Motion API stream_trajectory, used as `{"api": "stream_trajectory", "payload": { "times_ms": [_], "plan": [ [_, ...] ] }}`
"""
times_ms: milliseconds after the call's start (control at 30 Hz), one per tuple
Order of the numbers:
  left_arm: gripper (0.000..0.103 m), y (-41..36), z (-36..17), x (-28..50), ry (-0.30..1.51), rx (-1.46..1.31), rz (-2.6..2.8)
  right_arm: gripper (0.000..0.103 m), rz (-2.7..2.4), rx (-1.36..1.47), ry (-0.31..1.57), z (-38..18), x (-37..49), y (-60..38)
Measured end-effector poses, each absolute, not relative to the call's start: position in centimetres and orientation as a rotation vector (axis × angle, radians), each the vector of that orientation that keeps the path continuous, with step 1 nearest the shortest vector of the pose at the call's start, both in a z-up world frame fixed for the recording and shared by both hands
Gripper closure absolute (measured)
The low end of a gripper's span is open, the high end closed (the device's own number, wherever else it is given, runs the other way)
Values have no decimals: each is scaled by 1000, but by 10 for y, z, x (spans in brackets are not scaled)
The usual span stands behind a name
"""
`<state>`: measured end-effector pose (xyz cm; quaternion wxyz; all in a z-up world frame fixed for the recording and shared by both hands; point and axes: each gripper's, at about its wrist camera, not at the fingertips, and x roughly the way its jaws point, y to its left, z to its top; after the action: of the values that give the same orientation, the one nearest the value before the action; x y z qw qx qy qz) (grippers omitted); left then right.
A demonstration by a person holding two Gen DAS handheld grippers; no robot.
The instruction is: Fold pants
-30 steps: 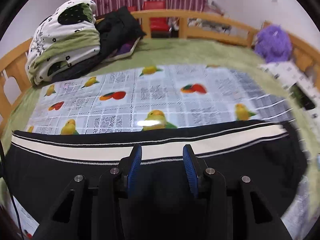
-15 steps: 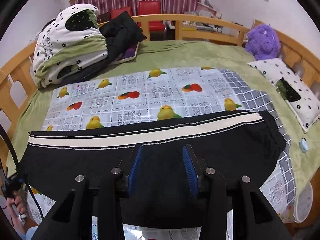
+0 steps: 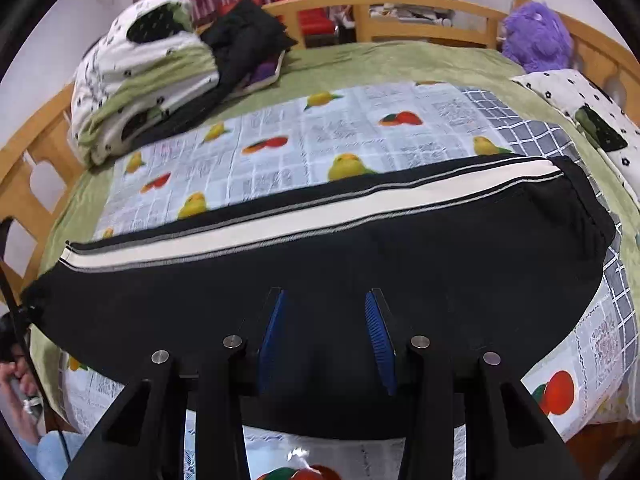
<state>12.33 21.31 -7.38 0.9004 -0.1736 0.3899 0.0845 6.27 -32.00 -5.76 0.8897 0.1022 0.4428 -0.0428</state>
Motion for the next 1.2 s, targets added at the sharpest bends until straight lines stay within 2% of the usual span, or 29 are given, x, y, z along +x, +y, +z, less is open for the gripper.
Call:
{"api": "stream_trajectory", "payload": {
  "times_ms": [167,333,567,767,867,933,967,1000,1067,1200],
  "plan": [
    [93,121,-6,118,735,-123,101,61,-105,189,896,-60,60,-341],
    [93,10,17,107,704,4,-39,61,-168,232,869,-62,49,-374],
    [94,-135,-36,100,789,33,-288,61,-225,335,847,-64,31,-419],
    [91,-193,-115,89,931,10,-432,61,-297,322,836,-64,6,-441],
    [85,-195,-140,84,1088,21,-457,61,-315,297,833,-65,0,-443],
    [81,-185,-128,74,1088,11,-478,61,-313,304,836,-65,-1,-442],
    [72,-178,-119,71,1075,6,-489,61,-298,318,837,-65,1,-441],
    [57,-168,-108,67,1053,5,-493,61,-279,329,839,-65,4,-439],
    [37,-145,-82,62,978,26,-458,61,-208,341,858,-67,14,-428],
    [35,-103,-37,73,843,124,-344,61,-30,350,928,-78,41,-394]
  ]
}}
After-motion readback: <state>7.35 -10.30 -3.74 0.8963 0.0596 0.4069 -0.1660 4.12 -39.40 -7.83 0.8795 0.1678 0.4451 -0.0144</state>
